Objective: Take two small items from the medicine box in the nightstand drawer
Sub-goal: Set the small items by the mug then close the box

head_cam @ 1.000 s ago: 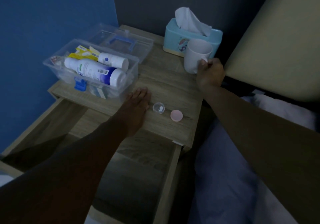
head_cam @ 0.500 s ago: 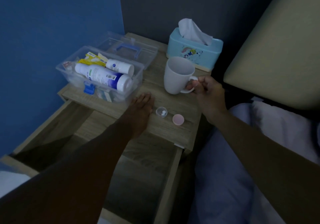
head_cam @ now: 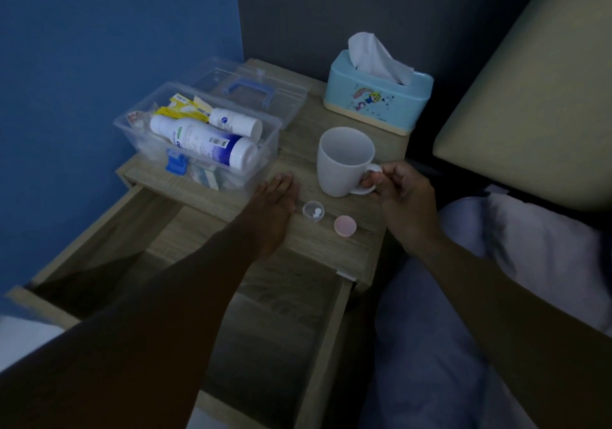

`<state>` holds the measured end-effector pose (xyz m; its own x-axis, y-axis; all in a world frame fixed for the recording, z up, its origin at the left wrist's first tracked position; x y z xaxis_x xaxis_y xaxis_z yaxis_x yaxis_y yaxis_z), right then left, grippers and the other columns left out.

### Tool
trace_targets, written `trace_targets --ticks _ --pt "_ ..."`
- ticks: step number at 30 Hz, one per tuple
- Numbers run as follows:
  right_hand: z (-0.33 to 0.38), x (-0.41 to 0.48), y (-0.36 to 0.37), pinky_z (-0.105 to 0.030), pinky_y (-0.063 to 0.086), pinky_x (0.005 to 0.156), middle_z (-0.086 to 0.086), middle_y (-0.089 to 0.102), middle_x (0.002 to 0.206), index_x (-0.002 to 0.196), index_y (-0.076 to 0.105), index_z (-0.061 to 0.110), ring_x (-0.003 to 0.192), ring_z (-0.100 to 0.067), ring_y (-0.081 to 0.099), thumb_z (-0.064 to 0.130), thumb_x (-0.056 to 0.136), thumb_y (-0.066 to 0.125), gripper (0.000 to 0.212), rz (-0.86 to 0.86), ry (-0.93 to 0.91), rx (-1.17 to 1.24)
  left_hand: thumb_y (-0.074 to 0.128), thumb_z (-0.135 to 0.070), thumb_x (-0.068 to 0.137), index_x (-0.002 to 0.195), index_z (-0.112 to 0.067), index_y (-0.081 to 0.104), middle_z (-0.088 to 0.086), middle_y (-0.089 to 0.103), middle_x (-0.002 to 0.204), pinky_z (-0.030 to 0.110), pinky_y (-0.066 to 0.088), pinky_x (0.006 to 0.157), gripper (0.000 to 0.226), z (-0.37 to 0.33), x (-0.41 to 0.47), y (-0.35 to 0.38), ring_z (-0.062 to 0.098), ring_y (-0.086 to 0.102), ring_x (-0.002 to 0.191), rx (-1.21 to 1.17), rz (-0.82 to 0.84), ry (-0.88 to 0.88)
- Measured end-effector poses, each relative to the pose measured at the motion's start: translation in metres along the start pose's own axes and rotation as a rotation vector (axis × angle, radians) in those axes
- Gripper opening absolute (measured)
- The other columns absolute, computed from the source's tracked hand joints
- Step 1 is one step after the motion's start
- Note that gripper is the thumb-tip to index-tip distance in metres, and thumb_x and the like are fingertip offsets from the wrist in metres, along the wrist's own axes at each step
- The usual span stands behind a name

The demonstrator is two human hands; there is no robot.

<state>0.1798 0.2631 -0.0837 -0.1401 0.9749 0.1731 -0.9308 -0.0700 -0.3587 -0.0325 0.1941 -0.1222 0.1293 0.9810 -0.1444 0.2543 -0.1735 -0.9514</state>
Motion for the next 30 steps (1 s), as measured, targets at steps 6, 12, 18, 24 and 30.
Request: trace_targets --ticks 6,12,18,24,30 --pt "0.002 -0.002 -0.004 -0.049 0.057 0.087 0.0 0.076 0.093 0.092 0.07 0.018 0.093 -0.016 0.072 0.023 0.092 0.064 0.008 0.001 0.009 -0.034 0.046 -0.019 0.099 0.155 -0.012 0.001 0.01 -0.005 0.164 0.037 -0.005 0.12 0.073 -0.004 -0.001 -0.004 0.025 -0.007 0.151 0.014 0.03 -0.032" --pt "0.008 -0.005 -0.021 -0.016 0.056 0.078 0.012 0.075 0.091 0.105 0.073 0.022 0.081 0.008 0.068 0.047 0.077 0.074 0.037 -0.088 0.128 -0.079 0.048 -0.016 0.098 0.155 -0.012 0.01 0.008 0.004 0.165 0.031 0.0 0.119 0.069 0.001 -0.036 -0.015 0.021 0.001 0.152 -0.106 -0.008 -0.035" --pt "0.069 -0.007 -0.02 -0.018 0.053 0.085 -0.006 0.07 0.108 0.117 0.065 0.014 0.093 -0.008 0.067 0.015 0.085 0.061 0.032 -0.282 -0.221 -0.15 0.044 -0.018 0.098 0.137 -0.017 0.052 0.008 0.056 0.138 0.028 0.039 0.109 0.04 0.045 -0.103 -0.03 0.015 0.053 0.125 -0.235 -0.27 -0.103" --pt "0.139 -0.007 0.052 -0.022 0.052 0.087 -0.002 0.067 0.11 0.115 0.063 0.016 0.101 -0.012 0.064 0.015 0.086 0.058 0.029 -0.026 -0.51 -0.258 0.051 -0.009 0.09 0.118 -0.015 0.06 0.011 0.059 0.118 0.038 0.048 0.087 0.031 0.106 -0.134 -0.073 0.026 0.058 0.105 -0.243 -0.661 -0.362" --pt "0.143 0.034 0.133 -0.023 0.04 0.088 -0.007 0.059 0.132 0.133 0.053 0.013 0.12 -0.021 0.056 0.013 0.089 0.058 0.045 0.152 -0.131 -0.335 0.049 -0.001 0.087 0.154 -0.01 0.019 0.012 0.014 0.163 0.034 0.019 0.118 0.074 0.142 -0.116 -0.096 0.025 0.015 0.15 -0.276 -0.619 -0.436"
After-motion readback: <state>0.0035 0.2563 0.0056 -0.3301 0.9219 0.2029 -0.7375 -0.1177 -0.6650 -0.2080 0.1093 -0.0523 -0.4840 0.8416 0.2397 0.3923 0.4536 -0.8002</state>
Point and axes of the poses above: each hand's wrist, its own x-axis towards the middle knuckle, its own y-axis out of the palm, z = x × y, the point moved 5 cm from there along x, towards the middle knuckle
